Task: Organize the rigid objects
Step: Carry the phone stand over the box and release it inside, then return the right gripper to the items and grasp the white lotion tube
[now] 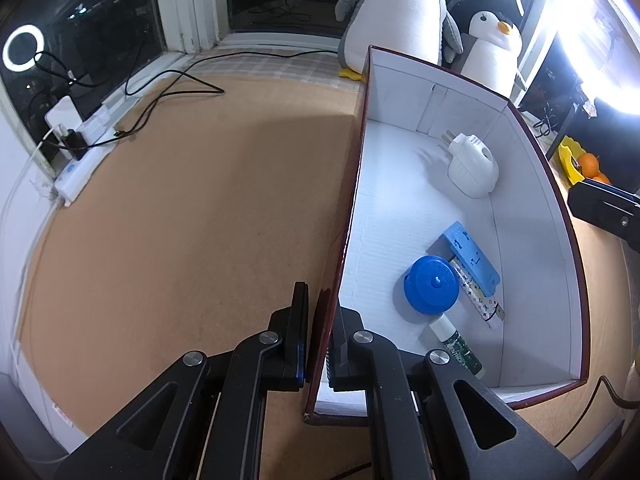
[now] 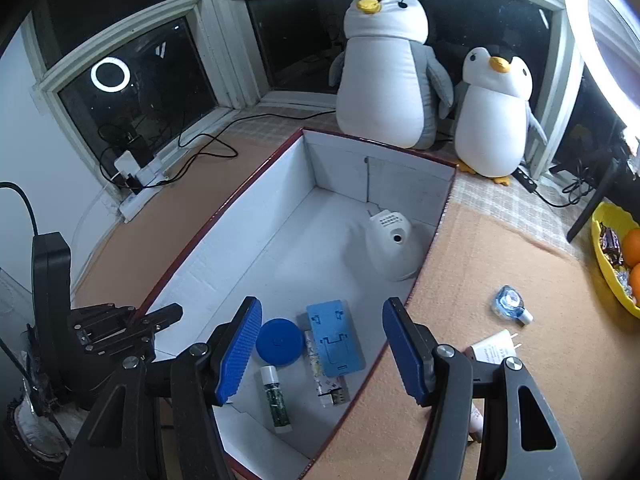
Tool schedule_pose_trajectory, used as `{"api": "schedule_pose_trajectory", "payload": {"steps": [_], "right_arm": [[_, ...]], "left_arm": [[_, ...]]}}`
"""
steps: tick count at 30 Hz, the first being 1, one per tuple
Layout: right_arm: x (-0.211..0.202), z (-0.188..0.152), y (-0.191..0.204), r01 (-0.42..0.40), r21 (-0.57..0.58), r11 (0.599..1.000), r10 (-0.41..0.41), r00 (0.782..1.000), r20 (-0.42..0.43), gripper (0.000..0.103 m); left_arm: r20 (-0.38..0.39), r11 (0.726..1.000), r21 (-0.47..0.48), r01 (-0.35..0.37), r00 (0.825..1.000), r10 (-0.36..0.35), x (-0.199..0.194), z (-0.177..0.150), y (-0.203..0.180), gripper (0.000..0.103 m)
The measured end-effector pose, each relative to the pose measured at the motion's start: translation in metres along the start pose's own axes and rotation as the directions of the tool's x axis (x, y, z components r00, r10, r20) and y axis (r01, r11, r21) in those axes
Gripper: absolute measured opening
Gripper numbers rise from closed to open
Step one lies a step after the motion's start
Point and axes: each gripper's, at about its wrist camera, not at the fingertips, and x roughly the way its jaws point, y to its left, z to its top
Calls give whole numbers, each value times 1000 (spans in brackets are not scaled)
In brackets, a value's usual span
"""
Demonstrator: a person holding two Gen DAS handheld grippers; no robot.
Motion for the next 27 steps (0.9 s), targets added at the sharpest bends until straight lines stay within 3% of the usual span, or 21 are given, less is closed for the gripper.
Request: {"api": "schedule_pose_trajectory", "payload": {"steps": [8,12,20,27], "right_arm": [[-14,-8,-26,37,95,995,-43,997,61,59],[-22,-18,-47,58,148,987,-67,996,63,64],[-33,-59,-113,191,310,931,-191,981,-32,65],[-36,-88,-147,221,422,879,-198,975,-98,65]], "left_arm": [[5,1000,19,11,1000,-11,0,4,-1,6],[9,999,33,19,1000,-19,-1,6,-2,6],[2,995,97,37,999,-37,0,11,-4,6],[-9,987,155,43,999,-42,1,13,-6,6]]}}
